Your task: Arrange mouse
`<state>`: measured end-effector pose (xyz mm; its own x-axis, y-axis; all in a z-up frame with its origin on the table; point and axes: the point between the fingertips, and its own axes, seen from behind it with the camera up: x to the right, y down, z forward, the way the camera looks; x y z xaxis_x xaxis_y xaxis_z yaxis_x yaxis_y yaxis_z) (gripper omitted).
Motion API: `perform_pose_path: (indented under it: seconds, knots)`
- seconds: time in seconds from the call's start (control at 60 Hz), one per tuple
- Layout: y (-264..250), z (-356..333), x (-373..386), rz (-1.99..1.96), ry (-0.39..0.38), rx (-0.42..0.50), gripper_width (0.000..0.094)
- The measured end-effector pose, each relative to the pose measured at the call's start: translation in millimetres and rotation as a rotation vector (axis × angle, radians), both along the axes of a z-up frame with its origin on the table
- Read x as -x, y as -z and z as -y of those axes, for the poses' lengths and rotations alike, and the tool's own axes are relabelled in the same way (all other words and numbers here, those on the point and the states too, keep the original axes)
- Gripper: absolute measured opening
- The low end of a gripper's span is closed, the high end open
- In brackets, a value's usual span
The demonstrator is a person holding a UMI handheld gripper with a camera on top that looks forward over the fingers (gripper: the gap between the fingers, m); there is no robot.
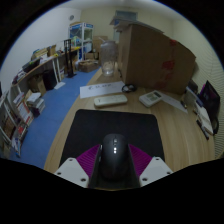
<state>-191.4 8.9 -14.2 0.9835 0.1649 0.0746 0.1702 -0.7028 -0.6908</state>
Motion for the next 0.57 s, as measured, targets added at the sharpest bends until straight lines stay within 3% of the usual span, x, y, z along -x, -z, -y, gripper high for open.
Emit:
perform_pose_path:
  seconds: [0.05,0.067,0.133,0.2,0.567]
  knots:
    - [-0.4,4.7,-0.9,0.007,0.000,0.033,0.0541]
    - [-0.8,6.7,-1.1,0.009,0.000,0.043,0.0646]
    - [-8.8,16.4,-0.8,0.017,-0.013,0.065,0.0907]
    - [-22.9,26.1,2.1,0.018,-0.029,0.060,0.0846]
    - [-82.0,109.4,-13.2,-0.097,-0.052,0.089,0.0855]
